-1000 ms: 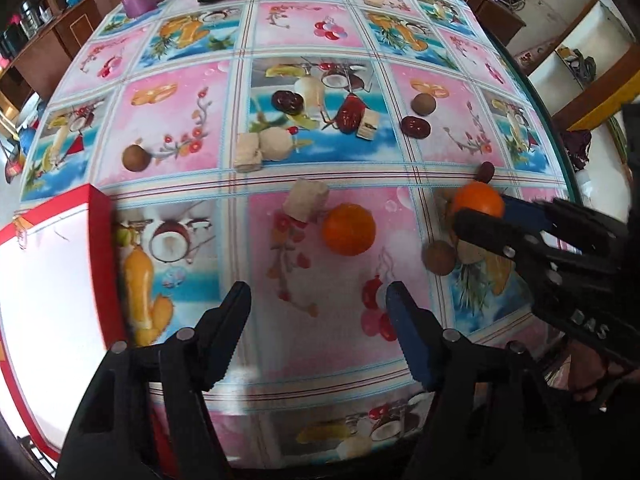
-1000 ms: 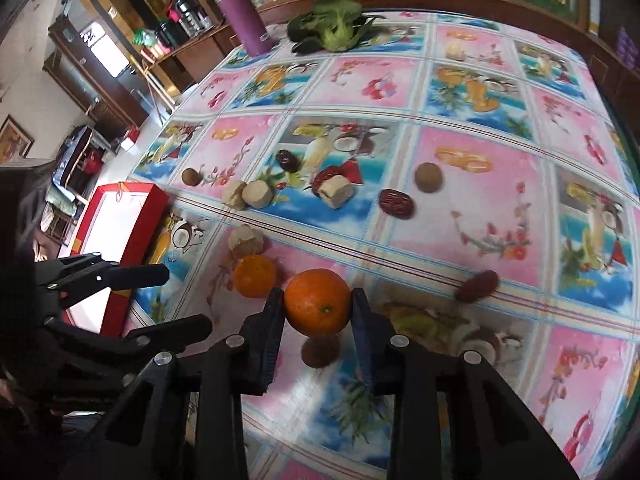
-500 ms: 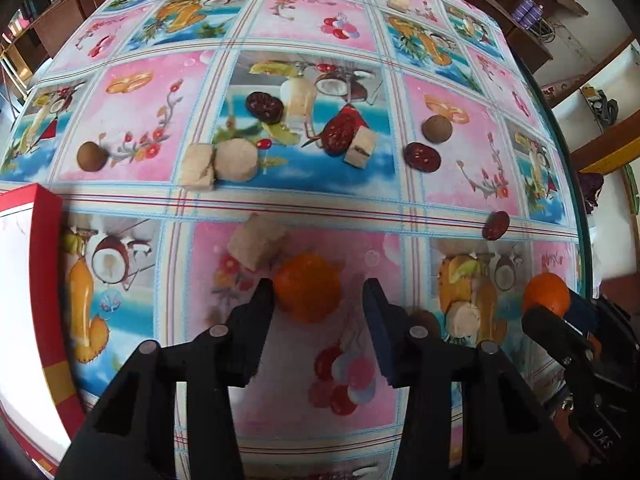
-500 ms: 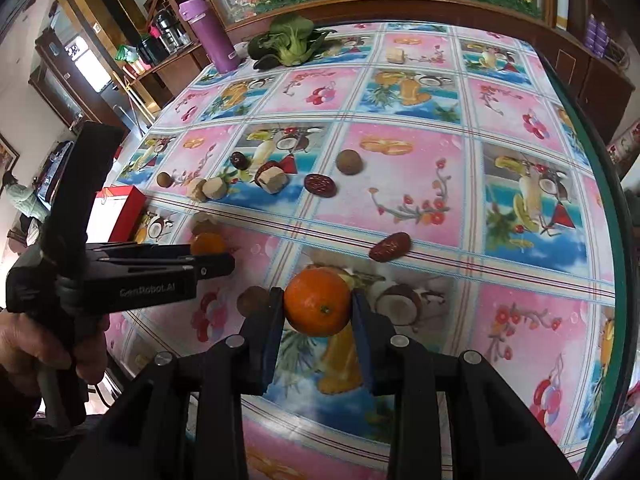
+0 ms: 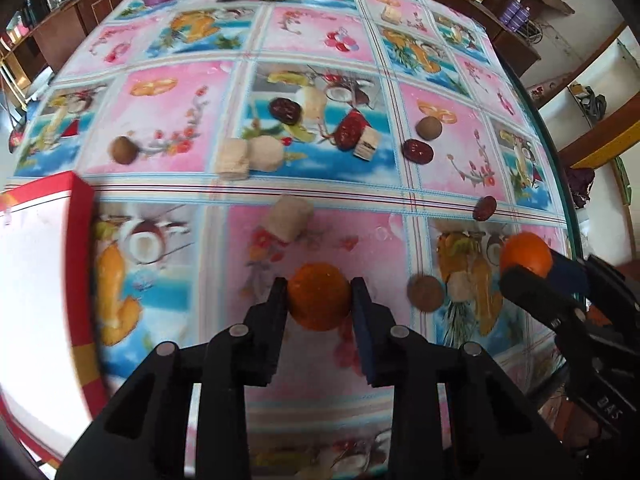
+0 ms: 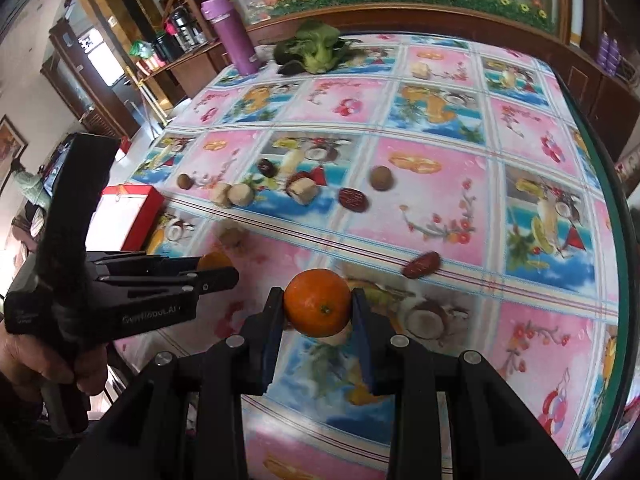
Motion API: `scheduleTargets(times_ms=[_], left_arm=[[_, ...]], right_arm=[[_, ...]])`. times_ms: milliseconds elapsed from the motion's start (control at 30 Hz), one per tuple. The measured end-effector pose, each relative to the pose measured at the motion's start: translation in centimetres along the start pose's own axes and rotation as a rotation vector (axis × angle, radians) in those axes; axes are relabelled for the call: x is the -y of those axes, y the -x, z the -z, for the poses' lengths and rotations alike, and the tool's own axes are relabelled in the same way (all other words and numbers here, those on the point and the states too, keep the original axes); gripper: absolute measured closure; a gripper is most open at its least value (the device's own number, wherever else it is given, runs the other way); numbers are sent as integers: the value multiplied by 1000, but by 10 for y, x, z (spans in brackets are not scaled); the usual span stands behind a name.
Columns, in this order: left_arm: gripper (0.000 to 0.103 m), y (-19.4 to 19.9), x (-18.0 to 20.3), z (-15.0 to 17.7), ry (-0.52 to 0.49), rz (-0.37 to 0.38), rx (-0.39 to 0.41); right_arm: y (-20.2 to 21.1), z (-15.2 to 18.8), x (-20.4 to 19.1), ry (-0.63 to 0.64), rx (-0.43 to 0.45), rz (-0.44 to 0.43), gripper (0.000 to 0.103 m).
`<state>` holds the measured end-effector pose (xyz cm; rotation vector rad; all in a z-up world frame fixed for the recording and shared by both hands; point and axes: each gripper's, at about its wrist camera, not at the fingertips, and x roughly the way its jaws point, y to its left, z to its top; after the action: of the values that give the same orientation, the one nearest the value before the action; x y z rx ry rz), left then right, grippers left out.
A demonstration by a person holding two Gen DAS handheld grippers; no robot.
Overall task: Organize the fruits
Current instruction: 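Carry both oranges over the white tray and open both tools to release them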
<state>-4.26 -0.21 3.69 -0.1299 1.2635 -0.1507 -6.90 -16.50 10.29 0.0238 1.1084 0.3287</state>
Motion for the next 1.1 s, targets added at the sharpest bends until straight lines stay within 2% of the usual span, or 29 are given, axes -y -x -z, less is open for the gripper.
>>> scheduleTargets(times_ms=[167, 300, 400, 467, 633, 867, 1100], left_arm=[[70, 51, -40, 17, 31, -76, 92], [70, 87, -92, 37, 111, -193, 156], [70, 100, -130, 54, 163, -276, 166], [70, 104, -156, 65, 212, -296, 161], [70, 101, -190, 81, 253, -352, 149], [70, 90, -221, 91, 231, -371, 108], [69, 74, -231, 93, 192, -388, 51]], right_arm=[[-13, -20, -51, 96, -1, -72, 71], [-30, -34, -105, 200, -14, -136, 71], [-45, -44, -151, 283, -29, -189, 71], [-57, -49, -182, 338, -43, -219, 71], [-94, -53, -239, 401, -113, -259, 71], [-137, -51, -267, 397, -202, -224, 71], [-150, -39, -274, 403, -252, -154, 71]])
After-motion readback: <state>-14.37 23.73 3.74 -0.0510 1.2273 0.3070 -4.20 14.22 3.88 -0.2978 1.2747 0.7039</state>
